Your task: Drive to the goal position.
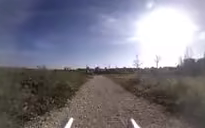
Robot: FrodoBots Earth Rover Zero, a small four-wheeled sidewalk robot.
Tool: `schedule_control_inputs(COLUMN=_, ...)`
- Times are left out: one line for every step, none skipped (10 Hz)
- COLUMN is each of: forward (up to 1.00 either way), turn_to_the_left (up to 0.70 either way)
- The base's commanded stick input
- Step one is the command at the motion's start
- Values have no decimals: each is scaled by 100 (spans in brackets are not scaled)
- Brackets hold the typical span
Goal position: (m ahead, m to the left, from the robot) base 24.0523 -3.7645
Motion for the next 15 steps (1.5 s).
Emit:
schedule_control_inputs(forward=50, turn_to_the_left=0)
schedule_control_inputs(forward=50, turn_to_the_left=0)
schedule_control_inputs(forward=50, turn_to_the_left=0)
schedule_control_inputs(forward=50, turn_to_the_left=0)
schedule_control_inputs(forward=50, turn_to_the_left=0)
schedule_control_inputs(forward=50, turn_to_the_left=0)
schedule_control_inputs(forward=50, turn_to_the_left=0)
schedule_control_inputs(forward=50, turn_to_the_left=0)
schedule_control_inputs(forward=50, turn_to_the_left=0)
schedule_control_inputs(forward=50, turn_to_the_left=0)
schedule_control_inputs(forward=50, turn_to_the_left=0)
schedule_control_inputs(forward=50, turn_to_the_left=0)
schedule_control_inputs(forward=50, turn_to_the_left=0)
schedule_control_inputs(forward=50, turn_to_the_left=0)
schedule_control_inputs(forward=50, turn_to_the_left=0)
